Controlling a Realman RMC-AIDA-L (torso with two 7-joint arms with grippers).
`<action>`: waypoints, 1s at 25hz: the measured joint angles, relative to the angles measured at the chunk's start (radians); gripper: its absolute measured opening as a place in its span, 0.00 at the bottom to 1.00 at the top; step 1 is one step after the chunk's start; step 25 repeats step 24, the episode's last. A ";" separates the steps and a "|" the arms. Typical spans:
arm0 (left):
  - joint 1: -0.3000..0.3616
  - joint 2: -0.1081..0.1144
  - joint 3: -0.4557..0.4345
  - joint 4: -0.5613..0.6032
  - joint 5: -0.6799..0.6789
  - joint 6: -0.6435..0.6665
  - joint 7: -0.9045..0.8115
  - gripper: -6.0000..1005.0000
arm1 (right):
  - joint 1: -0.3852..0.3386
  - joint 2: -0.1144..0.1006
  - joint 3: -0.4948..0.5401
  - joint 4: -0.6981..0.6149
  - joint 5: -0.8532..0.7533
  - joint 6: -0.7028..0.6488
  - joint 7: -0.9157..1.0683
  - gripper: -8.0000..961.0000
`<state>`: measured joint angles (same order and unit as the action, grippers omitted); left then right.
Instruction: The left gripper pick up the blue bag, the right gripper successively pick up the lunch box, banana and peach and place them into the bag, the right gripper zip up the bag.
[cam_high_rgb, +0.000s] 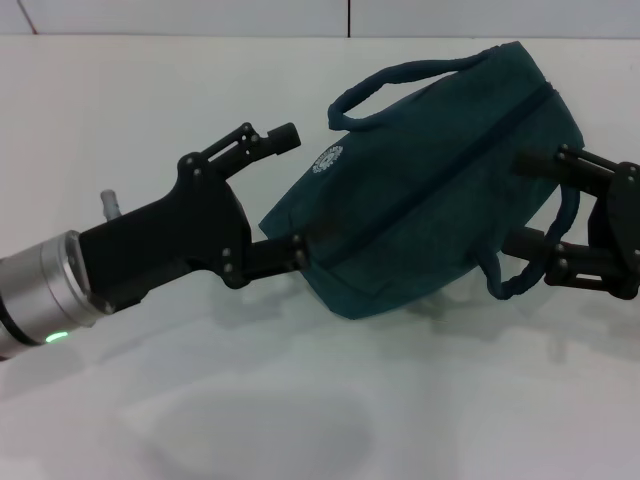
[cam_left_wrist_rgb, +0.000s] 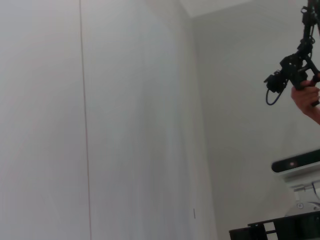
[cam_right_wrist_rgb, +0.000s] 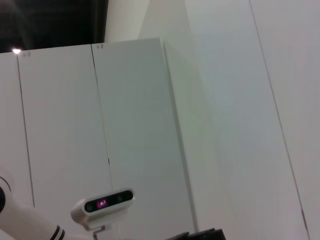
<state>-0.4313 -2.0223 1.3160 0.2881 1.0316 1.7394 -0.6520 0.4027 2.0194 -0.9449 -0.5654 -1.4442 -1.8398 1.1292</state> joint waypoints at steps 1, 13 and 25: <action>0.000 0.002 0.000 0.005 0.002 0.000 -0.003 0.87 | 0.000 -0.001 0.000 0.000 0.000 0.000 0.000 0.89; 0.009 -0.006 0.002 0.083 0.119 0.011 -0.079 0.87 | 0.008 -0.013 -0.005 -0.013 -0.042 -0.074 0.012 0.89; 0.024 -0.028 0.001 0.081 0.119 0.012 -0.069 0.87 | 0.001 -0.017 -0.004 -0.006 -0.044 -0.085 0.011 0.89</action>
